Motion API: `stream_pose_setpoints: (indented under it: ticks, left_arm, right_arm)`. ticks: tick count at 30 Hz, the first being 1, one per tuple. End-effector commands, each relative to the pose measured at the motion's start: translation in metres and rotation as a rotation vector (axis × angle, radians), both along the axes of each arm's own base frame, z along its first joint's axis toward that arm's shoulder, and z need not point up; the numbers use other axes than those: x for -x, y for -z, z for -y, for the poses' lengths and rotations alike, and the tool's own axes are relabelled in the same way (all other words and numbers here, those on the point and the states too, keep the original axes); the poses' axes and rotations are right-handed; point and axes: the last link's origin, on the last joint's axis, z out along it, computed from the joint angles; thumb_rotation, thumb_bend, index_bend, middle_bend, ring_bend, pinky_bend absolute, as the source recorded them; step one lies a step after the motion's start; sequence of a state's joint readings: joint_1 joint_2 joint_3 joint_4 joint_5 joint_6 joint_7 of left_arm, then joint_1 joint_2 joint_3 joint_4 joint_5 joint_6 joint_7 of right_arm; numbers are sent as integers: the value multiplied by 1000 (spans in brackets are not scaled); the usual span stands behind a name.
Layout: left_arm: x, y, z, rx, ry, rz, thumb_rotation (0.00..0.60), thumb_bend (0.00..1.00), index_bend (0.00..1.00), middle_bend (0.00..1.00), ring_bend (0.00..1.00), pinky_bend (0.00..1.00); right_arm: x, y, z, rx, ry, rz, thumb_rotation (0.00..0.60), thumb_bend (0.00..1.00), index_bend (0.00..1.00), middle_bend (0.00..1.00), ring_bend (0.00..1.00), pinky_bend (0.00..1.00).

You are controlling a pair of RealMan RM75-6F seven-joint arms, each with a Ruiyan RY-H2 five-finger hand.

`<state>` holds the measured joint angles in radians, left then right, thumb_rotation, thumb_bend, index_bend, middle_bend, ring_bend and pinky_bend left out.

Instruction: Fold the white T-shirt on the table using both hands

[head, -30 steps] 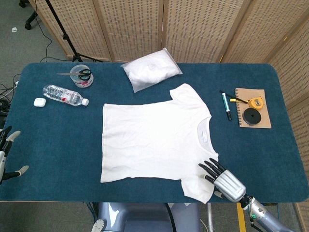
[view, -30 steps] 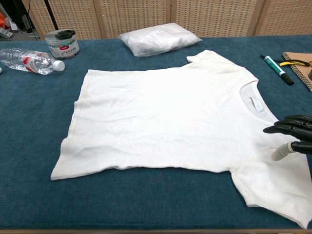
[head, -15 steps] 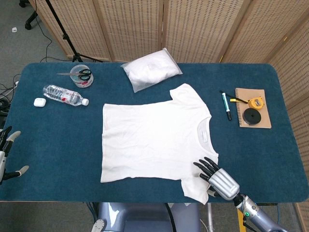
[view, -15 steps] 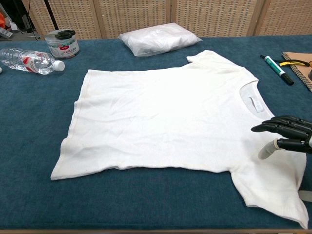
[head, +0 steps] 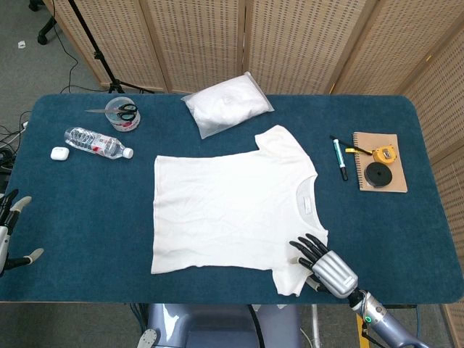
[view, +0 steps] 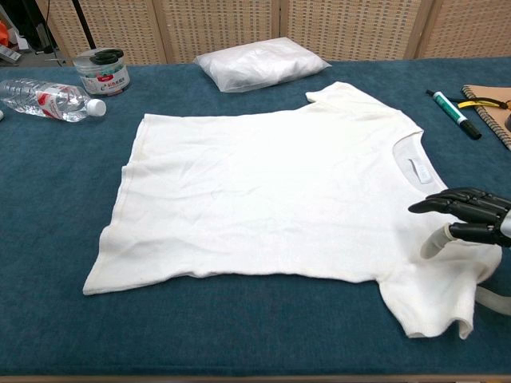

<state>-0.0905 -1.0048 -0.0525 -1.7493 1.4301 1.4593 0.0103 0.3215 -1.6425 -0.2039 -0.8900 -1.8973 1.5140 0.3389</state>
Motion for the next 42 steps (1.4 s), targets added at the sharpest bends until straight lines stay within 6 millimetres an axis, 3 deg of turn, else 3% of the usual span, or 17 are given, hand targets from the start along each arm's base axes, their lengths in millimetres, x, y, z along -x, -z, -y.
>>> stream_pose_setpoints:
  ticks: [1,7,13,18,24,33,42]
  left_arm:
    - [0,1,0,4,0,-3,600,0,0,0,0,0]
    - [-2,12,-2,51,19,-18,600,0,0,0,0,0]
    - [-10,42,-5,144,176,19,600,11,15,0,0,0]
    - [-15,83,-7,291,276,61,600,65,222,0,0,0]
    - [-28,124,-11,411,349,65,600,143,354,0,0,0]
    - [-44,159,-18,489,385,77,600,163,397,0,0,0]
    - [-43,184,-24,533,358,103,600,202,399,0,0,0]
  right_arm:
    - [0,1,0,-1,4,5,600,458,448,104,0,0]
    - [-1,3,0,-12,13,13,600,480,551,104,0,0]
    - [-1,3,0,-8,12,16,600,517,604,108,0,0]
    - [-1,1,0,-8,18,27,600,517,629,110,0,0]
    - [-2,0,0,-5,18,33,600,517,633,110,0,0]
    - [-1,0,1,-2,22,32,600,533,634,110,0,0]
    - [0,1,0,-10,26,23,600,548,635,110,0,0]
